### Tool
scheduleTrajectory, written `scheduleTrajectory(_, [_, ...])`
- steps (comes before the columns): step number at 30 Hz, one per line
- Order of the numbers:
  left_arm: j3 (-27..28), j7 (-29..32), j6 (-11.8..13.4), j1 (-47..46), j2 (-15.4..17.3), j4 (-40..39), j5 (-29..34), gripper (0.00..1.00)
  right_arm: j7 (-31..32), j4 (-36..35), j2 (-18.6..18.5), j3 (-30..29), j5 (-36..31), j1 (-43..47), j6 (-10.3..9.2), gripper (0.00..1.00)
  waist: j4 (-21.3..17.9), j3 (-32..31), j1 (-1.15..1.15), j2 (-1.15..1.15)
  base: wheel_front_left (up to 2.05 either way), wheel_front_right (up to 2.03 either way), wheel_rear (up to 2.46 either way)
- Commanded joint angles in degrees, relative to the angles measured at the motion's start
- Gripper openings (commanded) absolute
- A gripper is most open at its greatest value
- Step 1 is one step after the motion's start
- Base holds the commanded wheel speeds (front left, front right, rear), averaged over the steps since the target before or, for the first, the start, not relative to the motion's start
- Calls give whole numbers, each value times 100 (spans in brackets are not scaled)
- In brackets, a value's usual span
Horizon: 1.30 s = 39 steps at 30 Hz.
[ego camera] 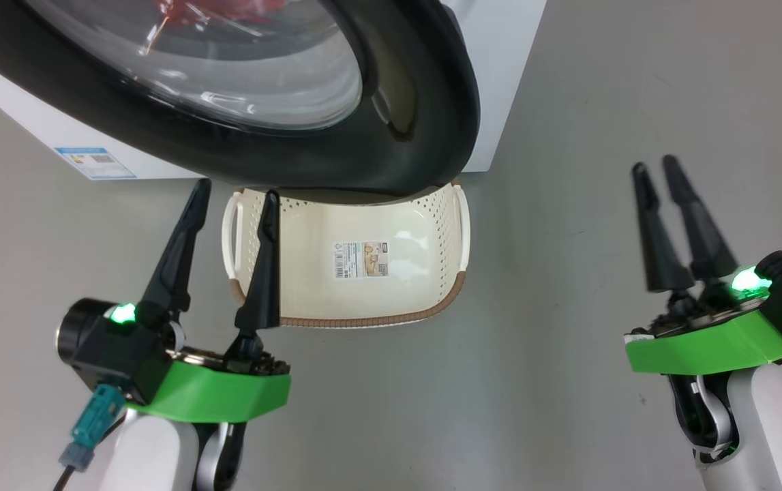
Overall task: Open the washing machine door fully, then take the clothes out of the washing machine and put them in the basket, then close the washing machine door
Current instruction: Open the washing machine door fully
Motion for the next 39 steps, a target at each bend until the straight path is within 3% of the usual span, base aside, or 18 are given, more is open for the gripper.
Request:
scheduleTrajectory(1, [151, -26, 20, 63, 101, -124, -36, 100, -36, -118, -2, 129, 58, 45, 37, 0, 8, -4, 0, 0, 0, 0, 0])
scheduleTrajectory(4, [143, -26, 10, 63, 101, -111, -46, 100, -36, -96, 9, 139, 218, -16, 37, 0, 16, -7, 0, 0, 0, 0, 0])
scheduleTrajectory(9, [112, -26, 2, 47, 101, -117, -54, 100, -36, 163, -22, 277, 1064, -319, 37, 0, 58, 17, 0, 0, 0, 0, 0])
scheduleTrajectory(15, [54, -26, -14, -6, 101, -162, -63, 100, 223, 619, -49, 502, 2508, -977, 37, 0, 154, 94, 0, 0, 0, 0, 0])
scheduleTrajectory(22, [-42, -26, -12, -76, 101, -195, -62, 100, 1494, 945, -39, 541, 4682, -1814, 37, 0, 275, 201, 0, 0, 0, 0, 0])
scheduleTrajectory(31, [-124, -26, 13, -145, 101, -270, -17, 100, 3421, 1540, -47, 293, 6906, -2842, 37, 0, 440, 357, 0, 0, 0, 0, 0])
scheduleTrajectory(32, [-124, -26, 13, -145, 101, -270, -17, 100, 3421, 1540, -47, 293, 6906, -2842, 37, 0, 440, 357, 0, 0, 0, 0, 0])
scheduleTrajectory(34, [-151, -26, 30, -164, 101, -309, -12, 100, 4059, 1951, -94, 303, 7378, -3170, 37, 0, 477, 395, 0, 0, 0, 0, 0])
scheduleTrajectory(39, [-201, -26, 72, -171, 101, -351, -25, 100, 4958, 2758, -210, 403, 8025, -3790, 37, 0, 516, 444, 0, 0, 0, 0, 0])
